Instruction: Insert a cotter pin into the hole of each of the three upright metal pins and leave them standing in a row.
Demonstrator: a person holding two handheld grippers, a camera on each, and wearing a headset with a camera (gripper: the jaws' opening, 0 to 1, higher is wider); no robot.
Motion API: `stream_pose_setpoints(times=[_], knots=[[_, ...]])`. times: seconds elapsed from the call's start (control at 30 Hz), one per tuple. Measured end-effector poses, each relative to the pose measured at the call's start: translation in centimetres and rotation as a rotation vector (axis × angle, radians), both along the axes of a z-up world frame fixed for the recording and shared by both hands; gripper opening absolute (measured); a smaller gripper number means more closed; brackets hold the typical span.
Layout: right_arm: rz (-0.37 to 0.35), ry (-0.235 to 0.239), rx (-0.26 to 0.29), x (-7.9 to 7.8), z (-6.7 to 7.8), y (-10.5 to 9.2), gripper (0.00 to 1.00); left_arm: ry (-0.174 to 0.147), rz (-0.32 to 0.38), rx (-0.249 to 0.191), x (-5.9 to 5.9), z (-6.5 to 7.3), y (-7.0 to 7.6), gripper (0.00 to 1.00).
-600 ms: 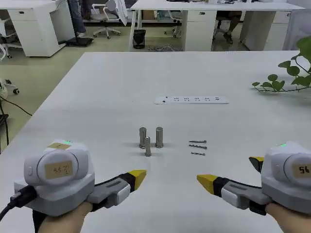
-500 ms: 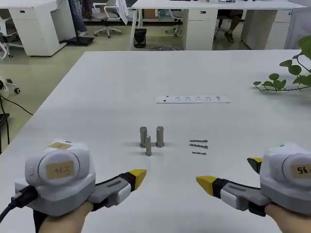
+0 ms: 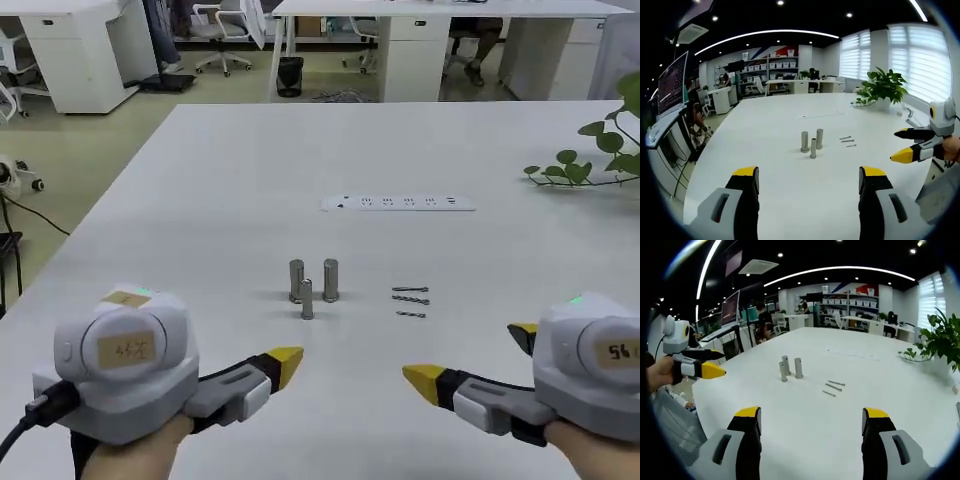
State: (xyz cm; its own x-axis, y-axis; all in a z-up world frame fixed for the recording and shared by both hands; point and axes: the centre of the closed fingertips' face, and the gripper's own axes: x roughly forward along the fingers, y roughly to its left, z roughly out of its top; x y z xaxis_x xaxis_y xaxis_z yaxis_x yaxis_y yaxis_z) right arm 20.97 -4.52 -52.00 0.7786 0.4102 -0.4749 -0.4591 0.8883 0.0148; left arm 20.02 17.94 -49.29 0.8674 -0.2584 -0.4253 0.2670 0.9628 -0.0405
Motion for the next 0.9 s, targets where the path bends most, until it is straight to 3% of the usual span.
stream_pose_setpoints(times=[0.63, 0.9], knots=[[0.009, 0.008, 0.014, 0.1, 0.3, 0.2, 0.82, -0.004, -0.005, 0.020, -0.1, 0.1, 0.1, 0.80], [0.023, -0.013, 0.023, 0.3, 1.0, 0.3, 0.81, -0.016, -0.017, 0.027, -0.1, 0.3, -0.1, 0.78]])
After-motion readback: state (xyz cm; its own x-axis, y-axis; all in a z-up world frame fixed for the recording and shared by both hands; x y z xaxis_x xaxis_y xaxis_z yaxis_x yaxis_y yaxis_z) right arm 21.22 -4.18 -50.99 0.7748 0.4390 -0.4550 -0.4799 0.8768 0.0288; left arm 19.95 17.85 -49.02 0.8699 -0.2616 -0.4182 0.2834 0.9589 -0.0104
